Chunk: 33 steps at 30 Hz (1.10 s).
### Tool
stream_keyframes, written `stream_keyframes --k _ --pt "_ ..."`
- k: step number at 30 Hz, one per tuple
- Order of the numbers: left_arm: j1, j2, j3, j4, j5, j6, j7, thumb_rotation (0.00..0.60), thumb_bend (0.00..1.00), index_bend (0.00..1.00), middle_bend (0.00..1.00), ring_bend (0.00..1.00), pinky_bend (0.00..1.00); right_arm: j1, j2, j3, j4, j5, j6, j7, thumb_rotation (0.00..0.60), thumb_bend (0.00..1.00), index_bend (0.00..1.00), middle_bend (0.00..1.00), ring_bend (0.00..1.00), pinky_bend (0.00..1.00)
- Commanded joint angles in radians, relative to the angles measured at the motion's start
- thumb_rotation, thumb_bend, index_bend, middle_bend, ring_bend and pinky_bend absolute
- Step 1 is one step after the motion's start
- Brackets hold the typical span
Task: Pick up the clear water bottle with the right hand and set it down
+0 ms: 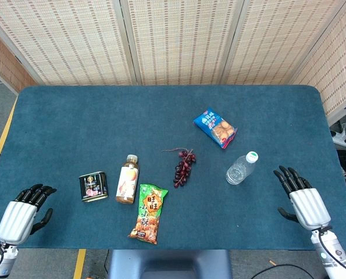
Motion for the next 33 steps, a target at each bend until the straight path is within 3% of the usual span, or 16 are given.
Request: stream_keyframes --k 1,8,21,33 --pt "-0.006 -0.004 0.0 0.004 0.006 -0.005 -0.005 0.6 0.4 0.26 0.26 0.2 0.34 -0.007 0.009 -0.003 -0.011 0.003 0.005 0.001 0.6 0.1 0.0 0.0 0.0 0.23" --pt "-0.018 -0.01 -0.001 0.021 0.018 -0.003 -0.036 0.6 0.4 0.26 0.26 0.2 0.34 -0.036 0.006 0.003 -0.024 0.011 0.049 -0.033 0.6 0.1 0.0 0.0 0.0 0.23" --pt "-0.029 -0.018 -0.009 0.064 0.023 0.025 -0.112 0.6 0.4 0.25 0.26 0.2 0.34 -0.06 -0.078 0.061 -0.056 0.12 0.072 -0.12 0.6 0.1 0.0 0.0 0.0 0.23" --pt "-0.03 -0.011 -0.005 0.06 0.027 0.033 -0.124 0.6 0.4 0.26 0.26 0.2 0.34 0.004 -0.132 0.107 0.022 0.137 -0.052 0.336 0.6 0.1 0.0 0.0 0.0 0.23"
